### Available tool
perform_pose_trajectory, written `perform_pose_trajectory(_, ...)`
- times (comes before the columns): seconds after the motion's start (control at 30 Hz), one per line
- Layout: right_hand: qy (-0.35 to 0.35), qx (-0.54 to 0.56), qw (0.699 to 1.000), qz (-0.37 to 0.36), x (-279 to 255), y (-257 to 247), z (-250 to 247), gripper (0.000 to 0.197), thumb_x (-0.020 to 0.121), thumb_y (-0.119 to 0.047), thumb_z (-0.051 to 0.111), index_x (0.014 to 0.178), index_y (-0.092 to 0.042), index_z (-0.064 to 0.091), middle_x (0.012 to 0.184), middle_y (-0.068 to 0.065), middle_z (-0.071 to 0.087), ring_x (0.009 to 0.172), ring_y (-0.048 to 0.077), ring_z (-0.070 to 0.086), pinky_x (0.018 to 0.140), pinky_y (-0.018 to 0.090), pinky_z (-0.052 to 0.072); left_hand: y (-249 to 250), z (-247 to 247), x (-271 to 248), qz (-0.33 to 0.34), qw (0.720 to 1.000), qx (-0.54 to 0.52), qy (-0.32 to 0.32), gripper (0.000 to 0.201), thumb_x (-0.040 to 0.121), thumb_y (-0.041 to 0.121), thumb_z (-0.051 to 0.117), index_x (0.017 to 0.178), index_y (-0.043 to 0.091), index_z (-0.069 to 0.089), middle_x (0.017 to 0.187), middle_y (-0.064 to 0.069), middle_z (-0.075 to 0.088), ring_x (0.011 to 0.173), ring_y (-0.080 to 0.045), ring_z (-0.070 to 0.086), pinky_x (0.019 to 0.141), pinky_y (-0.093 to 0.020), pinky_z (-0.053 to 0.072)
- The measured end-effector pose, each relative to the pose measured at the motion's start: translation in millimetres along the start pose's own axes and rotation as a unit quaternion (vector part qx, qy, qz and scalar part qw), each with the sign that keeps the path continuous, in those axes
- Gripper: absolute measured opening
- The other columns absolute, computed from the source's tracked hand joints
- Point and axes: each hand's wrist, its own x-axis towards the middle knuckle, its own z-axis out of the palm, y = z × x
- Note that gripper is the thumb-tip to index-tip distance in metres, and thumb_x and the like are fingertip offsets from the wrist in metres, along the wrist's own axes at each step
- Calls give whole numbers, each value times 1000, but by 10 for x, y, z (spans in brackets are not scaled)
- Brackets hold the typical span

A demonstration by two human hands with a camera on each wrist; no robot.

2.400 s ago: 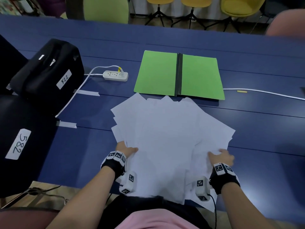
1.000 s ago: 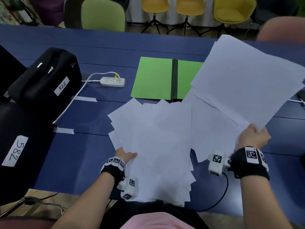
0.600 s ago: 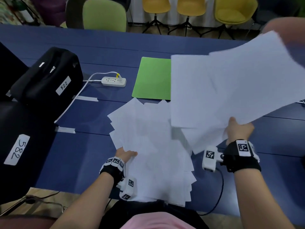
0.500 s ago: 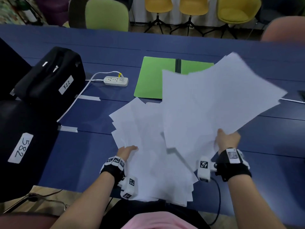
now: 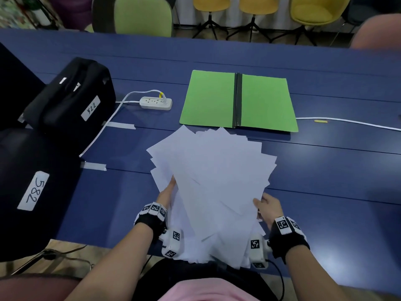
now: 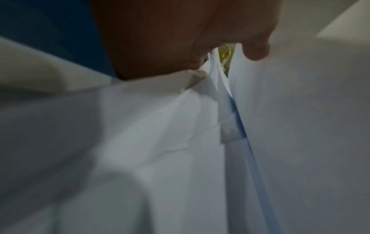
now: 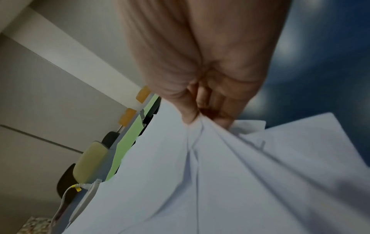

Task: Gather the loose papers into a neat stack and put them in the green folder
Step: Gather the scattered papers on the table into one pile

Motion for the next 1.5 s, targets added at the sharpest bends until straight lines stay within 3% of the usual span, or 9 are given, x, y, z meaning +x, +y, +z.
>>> perform_pose_trajectory(0.13, 98, 3, 995, -27, 95, 158, 21, 24, 78, 0, 52, 78, -21, 64, 90, 10, 74, 77, 25, 68, 78, 39, 57, -80, -89, 100, -34, 997, -69, -28, 117, 48, 95, 44, 143, 28, 37, 147, -1, 42, 139, -24, 36, 117, -45, 23)
perform_pose_trajectory(0.3, -114, -22, 993, 3, -93, 36, 95, 30, 86, 12, 51, 101, -11, 63, 93, 10, 70, 75, 21, 66, 52, 25, 55, -214, -102, 273, -16, 996, 78, 47, 127, 39, 84, 69, 138, 10, 42, 135, -6, 54, 123, -31, 53, 105, -45, 42)
perform_pose_trajectory(0.43, -136, -49, 989, -2, -131, -36, 78, 23, 90, 7, 50, 100, -9, 62, 85, 10, 67, 65, 14, 63, 49, 20, 52, -146, -48, 133, 15, 978, 192, 79, 69, 87, 41, 62, 134, -4, 38, 129, -13, 51, 123, -30, 49, 101, -34, 37)
perform_pose_trajectory(0.57, -19, -2, 1000, -24, -109, -107, 99, 19, 93, 0, 49, 80, -13, 56, 65, 5, 56, 49, 12, 55, 42, 18, 50, -144, -37, 141, 7, 972, 221, 84, 34, 92, 31, 56, 103, 0, 48, 91, -5, 47, 105, -27, 47, 95, -34, 39)
perform_pose_trajectory(0.73, -65, -124, 989, -49, -96, -57, 195, 30, 87, 1, 55, 67, -19, 47, 35, -12, 46, 30, 2, 48, 37, 15, 38, -154, -43, 177, -1, 980, 177, 86, 67, 92, 24, 56, 142, -7, 23, 147, -18, 36, 136, -33, 38, 111, -37, 33)
perform_pose_trajectory(0.87, -48, -114, 992, -26, -70, -103, 169, 9, 89, -12, 59, 91, -15, 52, 69, 7, 60, 51, 19, 57, 40, 18, 44, -161, -47, 185, -8, 980, 175, 92, 66, 94, 19, 53, 145, -6, 19, 151, -16, 31, 139, -32, 33, 113, -36, 29)
perform_pose_trajectory(1.17, 61, -7, 992, -109, 22, -381, 202, 57, 89, -28, 61, 140, -31, 37, 116, -3, 46, 108, 16, 48, 93, 35, 44, -108, -61, 108, -30, 963, 259, 71, 53, 91, 15, 53, 137, -6, 36, 139, -16, 46, 126, -30, 48, 106, -34, 39)
perform_pose_trajectory(1.4, 143, -69, 980, -117, 31, -421, 146, 5, 87, -8, 60, 90, -9, 62, 89, 6, 59, 84, 21, 53, 80, 29, 45, -155, -75, 99, -22, 980, 191, 46, 60, 89, 27, 60, 131, -8, 36, 116, -10, 45, 102, -22, 46, 85, -29, 38)
perform_pose_trajectory(1.5, 113, -144, 979, -88, 32, -340, 87, 14, 81, -8, 59, 68, -12, 53, 72, 8, 55, 71, 24, 48, 63, 25, 35, -224, -79, 153, -17, 987, 154, 47, 73, 84, 36, 67, 135, -5, 35, 129, -10, 46, 114, -23, 48, 90, -30, 40)
